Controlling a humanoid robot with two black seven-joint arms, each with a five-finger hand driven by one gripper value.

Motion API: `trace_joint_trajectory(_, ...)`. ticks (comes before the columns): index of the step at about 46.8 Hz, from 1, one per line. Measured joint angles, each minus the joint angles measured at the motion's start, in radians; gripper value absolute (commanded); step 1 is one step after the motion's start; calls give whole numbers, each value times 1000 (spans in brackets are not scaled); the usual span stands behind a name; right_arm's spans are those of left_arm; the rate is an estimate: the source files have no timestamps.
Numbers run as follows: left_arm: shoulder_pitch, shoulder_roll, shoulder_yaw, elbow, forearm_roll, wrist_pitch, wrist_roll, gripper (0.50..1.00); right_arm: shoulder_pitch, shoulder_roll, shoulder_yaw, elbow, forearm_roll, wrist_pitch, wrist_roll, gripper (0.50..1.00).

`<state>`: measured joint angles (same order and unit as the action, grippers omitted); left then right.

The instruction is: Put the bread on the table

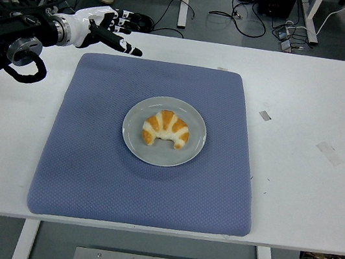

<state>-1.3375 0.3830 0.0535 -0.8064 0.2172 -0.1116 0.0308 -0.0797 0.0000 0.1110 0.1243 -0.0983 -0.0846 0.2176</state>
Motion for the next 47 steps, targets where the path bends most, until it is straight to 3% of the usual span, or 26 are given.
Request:
trace_joint_trajectory(9,-6,10,-2,-71,166,82,83,981,0,0,0,0,0,0,0,1000)
trace_joint_trajectory(17,-6,10,-3,-132,184,118,126,981,0,0,0,0,0,0,0,1000)
trace_joint_trajectory(28,12,51,8,-211,202,133,131,981,0,0,0,0,0,0,0,1000)
trace_joint_trajectory(47,-3,24,43,-278,203,154,131,981,0,0,-1,0,0,0,0,1000)
